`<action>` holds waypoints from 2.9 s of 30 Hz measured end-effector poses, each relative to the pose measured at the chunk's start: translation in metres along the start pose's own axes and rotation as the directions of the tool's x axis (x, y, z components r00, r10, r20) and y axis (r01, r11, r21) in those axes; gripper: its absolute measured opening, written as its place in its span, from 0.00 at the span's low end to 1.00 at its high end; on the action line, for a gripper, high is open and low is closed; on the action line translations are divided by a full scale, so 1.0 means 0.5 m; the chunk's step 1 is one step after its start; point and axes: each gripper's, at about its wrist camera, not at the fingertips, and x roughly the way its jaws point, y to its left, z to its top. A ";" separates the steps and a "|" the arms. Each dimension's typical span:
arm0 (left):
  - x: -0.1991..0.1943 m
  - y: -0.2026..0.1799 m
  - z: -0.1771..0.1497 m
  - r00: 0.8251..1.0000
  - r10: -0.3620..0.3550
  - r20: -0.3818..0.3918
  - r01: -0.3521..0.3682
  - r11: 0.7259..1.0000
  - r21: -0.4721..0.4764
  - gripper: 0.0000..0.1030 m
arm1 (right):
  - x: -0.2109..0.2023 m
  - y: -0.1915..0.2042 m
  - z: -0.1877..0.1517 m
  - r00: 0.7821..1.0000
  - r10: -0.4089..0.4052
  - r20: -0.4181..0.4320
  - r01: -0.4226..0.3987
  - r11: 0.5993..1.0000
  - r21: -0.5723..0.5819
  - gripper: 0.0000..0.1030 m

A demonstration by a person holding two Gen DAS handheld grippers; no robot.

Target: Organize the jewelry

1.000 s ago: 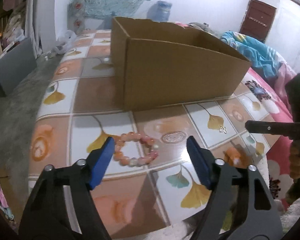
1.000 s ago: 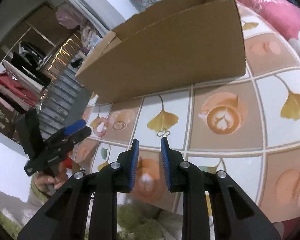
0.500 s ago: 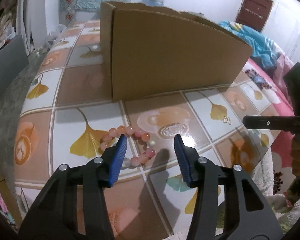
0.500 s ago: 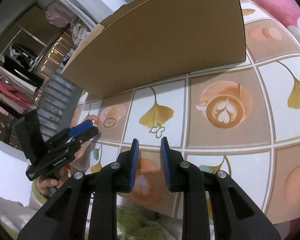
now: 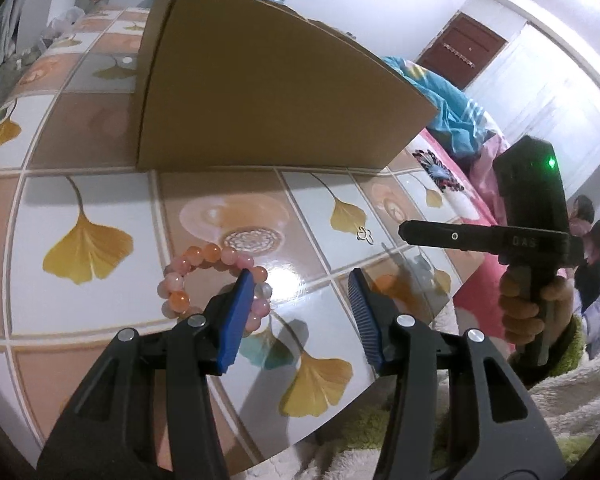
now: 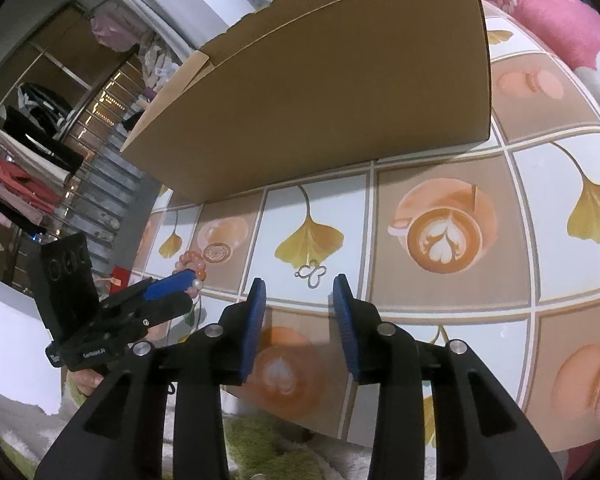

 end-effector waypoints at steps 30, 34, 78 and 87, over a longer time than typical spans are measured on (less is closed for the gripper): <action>0.035 -0.020 0.035 0.996 0.088 0.016 -0.088 0.996 0.020 0.60 | 0.063 0.091 -0.025 0.949 -0.277 0.149 0.314 0.869 -0.382 0.19; 0.034 -0.017 0.036 0.996 0.085 0.019 -0.085 0.996 0.017 0.60 | 0.059 0.089 -0.027 0.948 -0.282 0.148 0.318 0.862 -0.394 0.19; 0.056 -0.019 0.047 0.800 0.592 -0.102 -0.590 0.806 0.052 0.92 | 0.023 -0.007 -0.034 0.876 -0.447 0.180 0.477 0.858 -0.191 0.93; 0.061 -0.021 0.044 0.796 0.599 -0.087 -0.599 0.800 0.031 0.93 | 0.025 -0.008 -0.038 0.875 -0.446 0.187 0.478 0.857 -0.192 0.94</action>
